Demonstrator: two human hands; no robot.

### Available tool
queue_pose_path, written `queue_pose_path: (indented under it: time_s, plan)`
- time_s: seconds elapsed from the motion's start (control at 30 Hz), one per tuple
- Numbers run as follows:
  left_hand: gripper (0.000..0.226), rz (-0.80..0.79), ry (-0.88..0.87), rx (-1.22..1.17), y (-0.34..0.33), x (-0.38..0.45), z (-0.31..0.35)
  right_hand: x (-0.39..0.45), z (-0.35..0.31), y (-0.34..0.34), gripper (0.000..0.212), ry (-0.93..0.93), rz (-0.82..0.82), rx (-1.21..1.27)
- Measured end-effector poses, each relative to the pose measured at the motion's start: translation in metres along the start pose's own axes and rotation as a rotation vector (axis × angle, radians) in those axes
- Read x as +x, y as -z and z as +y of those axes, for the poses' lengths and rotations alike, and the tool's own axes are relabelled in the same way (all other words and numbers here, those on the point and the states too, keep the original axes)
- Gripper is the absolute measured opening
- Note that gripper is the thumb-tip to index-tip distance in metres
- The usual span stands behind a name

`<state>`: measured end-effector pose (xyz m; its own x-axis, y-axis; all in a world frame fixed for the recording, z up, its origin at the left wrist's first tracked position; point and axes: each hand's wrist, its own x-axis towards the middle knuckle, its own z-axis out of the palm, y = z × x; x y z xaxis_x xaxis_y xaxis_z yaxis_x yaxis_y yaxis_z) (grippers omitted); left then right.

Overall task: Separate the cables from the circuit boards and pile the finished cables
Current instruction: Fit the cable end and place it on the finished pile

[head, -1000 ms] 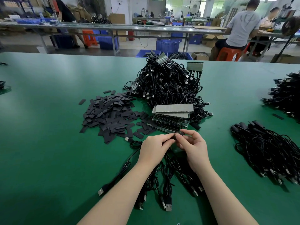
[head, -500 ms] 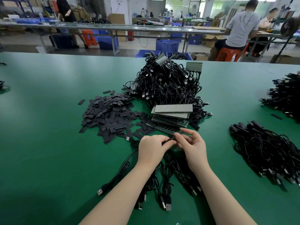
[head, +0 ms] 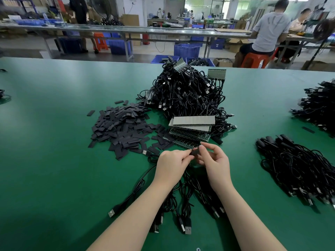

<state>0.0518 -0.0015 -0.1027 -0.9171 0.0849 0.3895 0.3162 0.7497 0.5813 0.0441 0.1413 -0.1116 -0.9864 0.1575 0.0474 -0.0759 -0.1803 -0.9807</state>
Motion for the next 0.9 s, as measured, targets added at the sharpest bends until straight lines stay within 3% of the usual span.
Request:
queue_pose_path:
  time_s: [0.2,0.5,0.67,0.9]
  plan:
    - [0.034,-0.024,-0.053,-0.020,-0.0013,0.0002,-0.0016,-0.0005,-0.0004,-0.0002,0.012,-0.003,0.061,-0.003]
    - [0.032,0.017,-0.047,0.028,-0.0037,-0.0006,-0.0028,-0.0050,-0.0005,-0.0004,0.018,0.091,0.108,-0.262]
    - [0.033,0.013,-0.031,0.010,-0.0047,-0.0006,-0.0028,-0.0047,-0.0007,0.0017,0.017,0.080,0.105,-0.252]
    - [0.027,0.083,0.004,-0.061,-0.0023,-0.0001,-0.0016,-0.0014,-0.0018,0.0048,0.021,0.040,0.003,-0.043]
